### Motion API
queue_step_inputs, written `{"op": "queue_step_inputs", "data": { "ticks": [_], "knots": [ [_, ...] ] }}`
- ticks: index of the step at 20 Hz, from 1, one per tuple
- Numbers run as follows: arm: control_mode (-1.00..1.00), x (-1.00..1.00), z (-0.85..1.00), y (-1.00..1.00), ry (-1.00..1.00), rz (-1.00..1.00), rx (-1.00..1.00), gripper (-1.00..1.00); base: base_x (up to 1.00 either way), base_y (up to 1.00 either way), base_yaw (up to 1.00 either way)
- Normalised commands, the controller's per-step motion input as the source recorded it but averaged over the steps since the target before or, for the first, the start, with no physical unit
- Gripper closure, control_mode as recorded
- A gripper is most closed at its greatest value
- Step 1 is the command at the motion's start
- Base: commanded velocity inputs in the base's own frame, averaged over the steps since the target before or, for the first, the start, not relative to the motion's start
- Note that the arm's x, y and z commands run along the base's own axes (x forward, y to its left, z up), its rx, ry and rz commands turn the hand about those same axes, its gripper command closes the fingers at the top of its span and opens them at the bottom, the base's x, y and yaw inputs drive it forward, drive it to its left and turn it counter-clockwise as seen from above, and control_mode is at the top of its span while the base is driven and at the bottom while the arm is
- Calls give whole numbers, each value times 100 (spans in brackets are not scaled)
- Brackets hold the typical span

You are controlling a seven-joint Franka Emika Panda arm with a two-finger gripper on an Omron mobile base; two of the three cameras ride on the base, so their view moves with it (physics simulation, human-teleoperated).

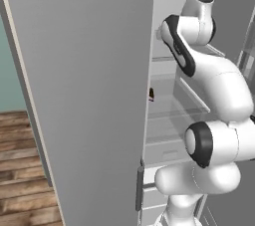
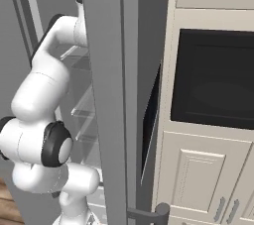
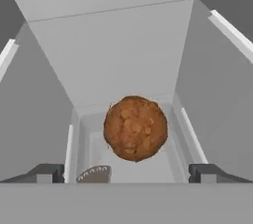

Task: Place the mayonnaise and mayonnaise from the counter to the top shelf of the fridge. If the existing items in the fridge are on the top shelf, move them to other shelves.

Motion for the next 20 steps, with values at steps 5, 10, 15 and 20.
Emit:
{"op": "queue_step_inputs", "data": {
  "ticks": [5,10,15,20],
  "knots": [
    [-100,55,-12,-20,1,0,0,-100,0,0,0],
    [-100,41,-30,0,1,-1,0,-100,0,0,0],
    [-100,15,-15,0,0,-2,0,-100,0,0,0],
    [-100,-19,-27,0,-2,-1,0,100,0,0,0]
  ]
}}
